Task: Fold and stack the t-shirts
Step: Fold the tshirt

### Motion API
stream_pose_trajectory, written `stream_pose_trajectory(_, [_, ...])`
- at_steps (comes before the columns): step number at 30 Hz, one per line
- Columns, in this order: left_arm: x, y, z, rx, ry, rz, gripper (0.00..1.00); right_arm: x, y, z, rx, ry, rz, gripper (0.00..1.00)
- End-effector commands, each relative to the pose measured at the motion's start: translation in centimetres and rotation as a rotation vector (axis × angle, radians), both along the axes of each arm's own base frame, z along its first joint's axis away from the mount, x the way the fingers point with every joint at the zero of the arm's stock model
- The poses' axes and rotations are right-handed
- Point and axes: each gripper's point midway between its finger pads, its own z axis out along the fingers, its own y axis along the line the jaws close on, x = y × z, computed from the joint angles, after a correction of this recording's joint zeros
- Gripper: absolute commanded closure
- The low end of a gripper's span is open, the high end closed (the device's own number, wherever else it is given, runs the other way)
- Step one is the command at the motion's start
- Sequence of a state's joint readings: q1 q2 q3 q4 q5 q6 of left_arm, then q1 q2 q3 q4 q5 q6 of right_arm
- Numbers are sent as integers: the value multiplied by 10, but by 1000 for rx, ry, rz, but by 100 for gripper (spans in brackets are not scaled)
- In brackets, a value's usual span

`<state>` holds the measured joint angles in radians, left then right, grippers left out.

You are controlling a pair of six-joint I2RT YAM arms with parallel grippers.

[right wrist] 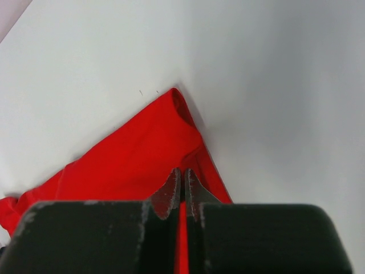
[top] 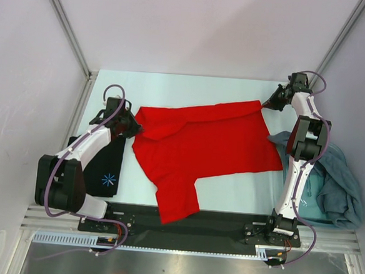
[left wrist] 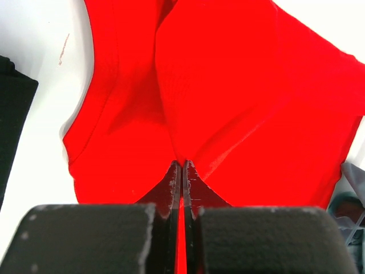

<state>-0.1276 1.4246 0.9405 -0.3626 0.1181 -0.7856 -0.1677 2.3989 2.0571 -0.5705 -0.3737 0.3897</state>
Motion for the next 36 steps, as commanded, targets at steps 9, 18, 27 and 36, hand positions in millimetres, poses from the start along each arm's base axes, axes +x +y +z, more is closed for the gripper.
stream_pose_trajectory(9, [-8, -8, 27, -79, -35, 4, 100, 4, -8, 18, -31, -38, -4, 97])
stream_pose_trajectory(18, [-27, -12, 21, -124, 6, 43, 100, 2, -10, 16, -35, -30, -3, 96])
stream_pose_trajectory(27, [-37, -12, 16, -134, 18, 65, 100, 3, -10, 12, -38, -25, 0, 95])
stream_pose_trajectory(36, [-48, -18, -2, -151, 71, 67, 100, -3, -11, 5, -46, 12, -15, 95])
